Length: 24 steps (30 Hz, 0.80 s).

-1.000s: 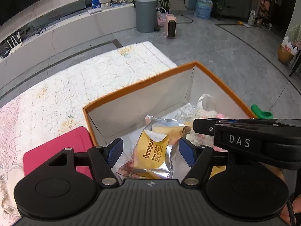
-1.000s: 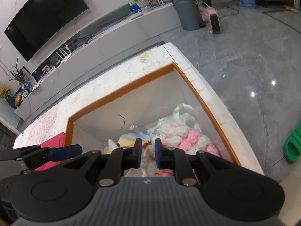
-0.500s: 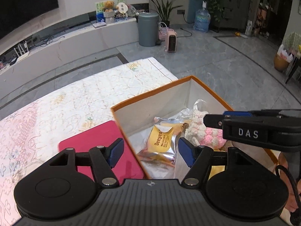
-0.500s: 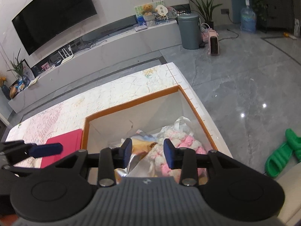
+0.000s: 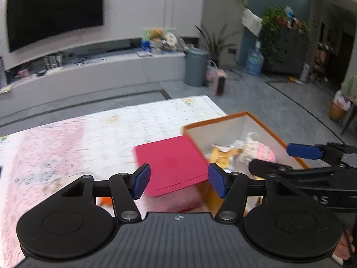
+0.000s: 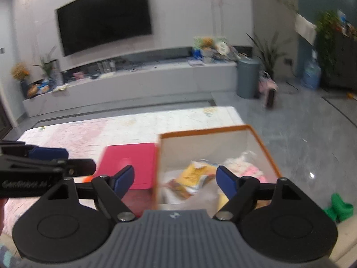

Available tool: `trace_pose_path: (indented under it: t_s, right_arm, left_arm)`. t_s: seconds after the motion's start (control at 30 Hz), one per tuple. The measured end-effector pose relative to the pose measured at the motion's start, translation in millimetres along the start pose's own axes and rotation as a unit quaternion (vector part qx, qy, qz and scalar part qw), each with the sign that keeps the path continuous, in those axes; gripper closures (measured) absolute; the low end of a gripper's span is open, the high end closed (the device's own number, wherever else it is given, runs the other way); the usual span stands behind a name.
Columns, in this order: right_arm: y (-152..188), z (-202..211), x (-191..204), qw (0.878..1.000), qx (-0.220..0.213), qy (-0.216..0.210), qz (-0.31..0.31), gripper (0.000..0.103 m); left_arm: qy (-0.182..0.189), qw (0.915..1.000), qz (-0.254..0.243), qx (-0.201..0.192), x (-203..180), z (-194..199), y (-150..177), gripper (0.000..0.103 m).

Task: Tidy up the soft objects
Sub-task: 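Open both tools to release the items, then withdraw from the box, then grasp the white cloth pouch with the left tool while the right tool grasps the orange knitted fruit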

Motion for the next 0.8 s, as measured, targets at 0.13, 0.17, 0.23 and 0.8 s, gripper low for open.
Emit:
trace_pose_path:
  t_s: [0.13,0.17,0.23,0.8]
  right_arm:
    - [11,14,33,0.999,0.004,-0.034,0.005,0.018]
    - [15,16,41,0.999,0.004,-0.037,0.009,0.018]
    - [24,19,58,0.998,0.002,-0.053,0.015,0.018]
    - [109,-42,163,0.988,0.048,-0.143,0.038,0.027]
  left_arm:
    - [-0.023,0.9996,0.006,-0.015,28,23,13,0.032]
    - [-0.029,0.9994,0.007,-0.017,35,27,18,0.032]
    - [-0.043,0.9989,0.012,-0.018,51,39,26,0.032]
    - [-0.062,0.9970,-0.007,0.046,157,48,117,0.043]
Point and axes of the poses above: each gripper's, at about its wrist camera, not at the fingertips, and z roughly against the way its jaws point, x to its left, y to its underside, the point moved 6 cm from there along -z, roughly the way its jaws point, and after that the axes turned 11 degrees about -x, right-handed, at the moved point
